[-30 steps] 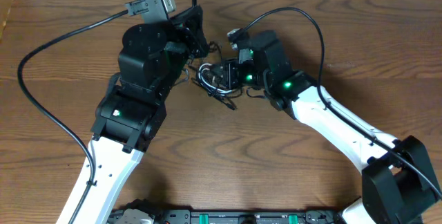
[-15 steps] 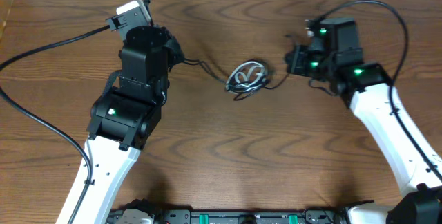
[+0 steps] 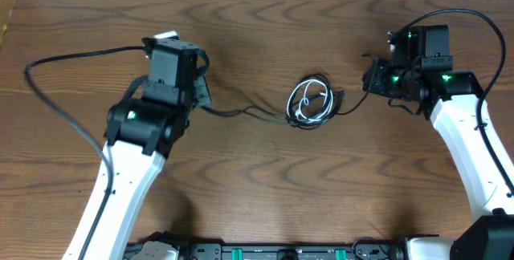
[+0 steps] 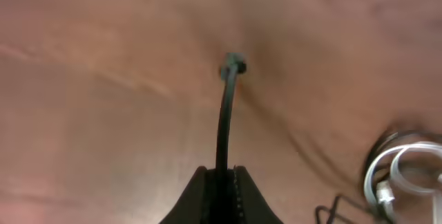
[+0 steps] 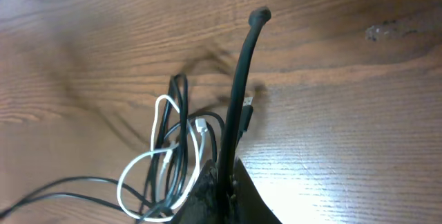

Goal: Untangle cables

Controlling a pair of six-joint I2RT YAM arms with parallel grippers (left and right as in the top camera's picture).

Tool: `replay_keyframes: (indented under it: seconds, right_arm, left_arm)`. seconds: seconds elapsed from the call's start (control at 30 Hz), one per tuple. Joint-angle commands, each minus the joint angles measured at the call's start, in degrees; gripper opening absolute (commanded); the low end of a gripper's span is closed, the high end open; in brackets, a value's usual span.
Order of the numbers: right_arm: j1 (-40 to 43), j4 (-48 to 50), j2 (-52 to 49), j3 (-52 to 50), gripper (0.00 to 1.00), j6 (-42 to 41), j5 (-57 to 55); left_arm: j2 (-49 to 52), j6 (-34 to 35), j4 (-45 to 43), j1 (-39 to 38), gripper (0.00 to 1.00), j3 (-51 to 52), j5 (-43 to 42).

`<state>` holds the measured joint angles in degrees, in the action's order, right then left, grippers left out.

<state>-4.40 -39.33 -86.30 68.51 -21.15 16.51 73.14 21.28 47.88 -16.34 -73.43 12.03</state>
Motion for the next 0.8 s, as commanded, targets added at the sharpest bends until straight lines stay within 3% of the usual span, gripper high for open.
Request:
replay_keyframes:
  seconds: [0.0,0.3,0.33,0.47,0.53,0.77]
  right_arm:
    - [-0.04,-0.24,-0.26,0.7,0.01,1.97,-0.07]
    - [-0.17,-0.33,-2.32,0.7,0.02,1.97,-0.11]
    - [-0.17,-0.31,-2.51,0.7,0.02,1.97,-0.13]
    - [-0.17,-0.37,-3.48,0.7,0.03,1.95,-0.2]
    - [-0.17,-0.57,-4.15,0.7,0.04,1.9,-0.26]
    - [-0.13,-0.83,-7.37,0.7,0.14,0.52,-0.96]
  left_arm:
    - [3.65,-3.02,1.75,2.51,0.07,-1.27,-5.11]
    - [11.91,-10.51,2.08,8.41,0.07,-1.27,-18.05]
    - [12.63,-11.63,2.05,8.39,0.09,-1.27,-19.17]
    - [14.1,-16.63,1.95,8.15,0.38,-1.27,-25.03]
    - [14.12,-19.04,1.66,8.17,0.46,-1.27,-27.32]
    - [14.03,-21.94,-3.08,8.17,0.49,-1.29,-37.99]
